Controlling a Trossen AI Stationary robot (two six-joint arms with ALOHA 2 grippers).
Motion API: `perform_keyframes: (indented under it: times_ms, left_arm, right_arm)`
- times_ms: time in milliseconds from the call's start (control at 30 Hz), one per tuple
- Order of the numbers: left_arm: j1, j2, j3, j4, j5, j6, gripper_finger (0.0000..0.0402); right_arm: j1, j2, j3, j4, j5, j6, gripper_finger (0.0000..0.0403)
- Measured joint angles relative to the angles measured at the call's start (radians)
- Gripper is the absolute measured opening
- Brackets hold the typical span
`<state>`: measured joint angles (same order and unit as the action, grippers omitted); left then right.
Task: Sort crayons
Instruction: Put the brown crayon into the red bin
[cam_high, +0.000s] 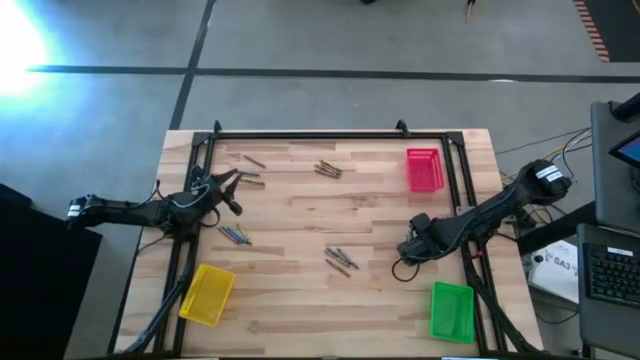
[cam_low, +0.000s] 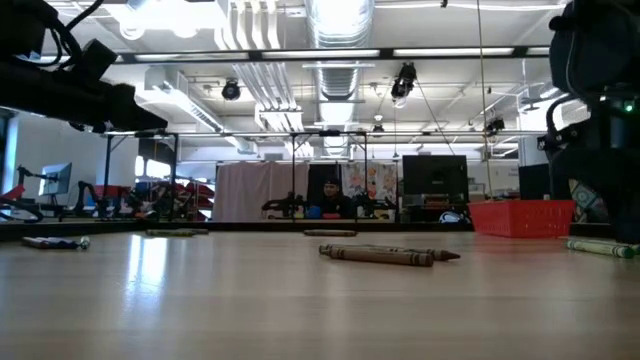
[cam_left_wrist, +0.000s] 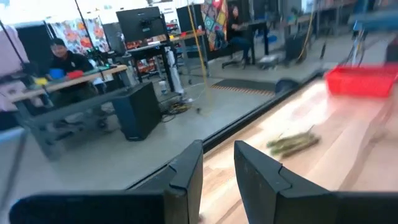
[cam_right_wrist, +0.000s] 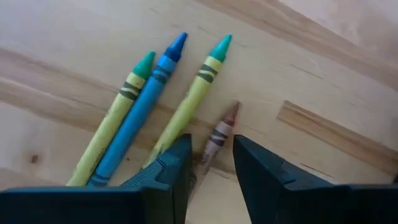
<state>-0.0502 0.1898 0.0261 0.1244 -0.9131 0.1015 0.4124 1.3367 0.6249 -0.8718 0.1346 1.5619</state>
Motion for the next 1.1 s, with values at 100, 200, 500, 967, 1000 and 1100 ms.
perform_keyframes:
  times_ms: [100,200,500,967,1000,1100]
  left_arm:
    - [0.000,0.000,0.000,0.004,0.014,-0.115,0.0075]
    - [0.000,0.002,0.000,0.003,0.015,-0.220,0.0075]
    - [0.000,0.002,0.000,0.003,0.015,-0.262,0.0075]
    - [0.000,0.008,0.000,0.004,0.015,-0.260,0.0075]
    - [0.000,0.011,0.000,0.004,0.015,-0.256,0.0075]
    - [0.000,0.018,0.000,0.011,0.015,-0.239,0.0075]
  right_arm:
    - [0.000,0.019,0.000,0.004,-0.005,-0.015,0.0103]
    - [0.000,0.023,0.001,0.008,-0.012,-0.034,0.0093]
    - [0.001,-0.049,-0.006,0.002,-0.060,-0.084,0.0025]
    - [-0.201,-0.345,-0.005,-0.111,0.267,-0.240,0.0013]
    - [-0.240,-0.373,-0.005,-0.110,0.318,-0.276,0.0013]
    - [-0.370,-0.440,-0.005,-0.110,0.480,-0.379,0.0013]
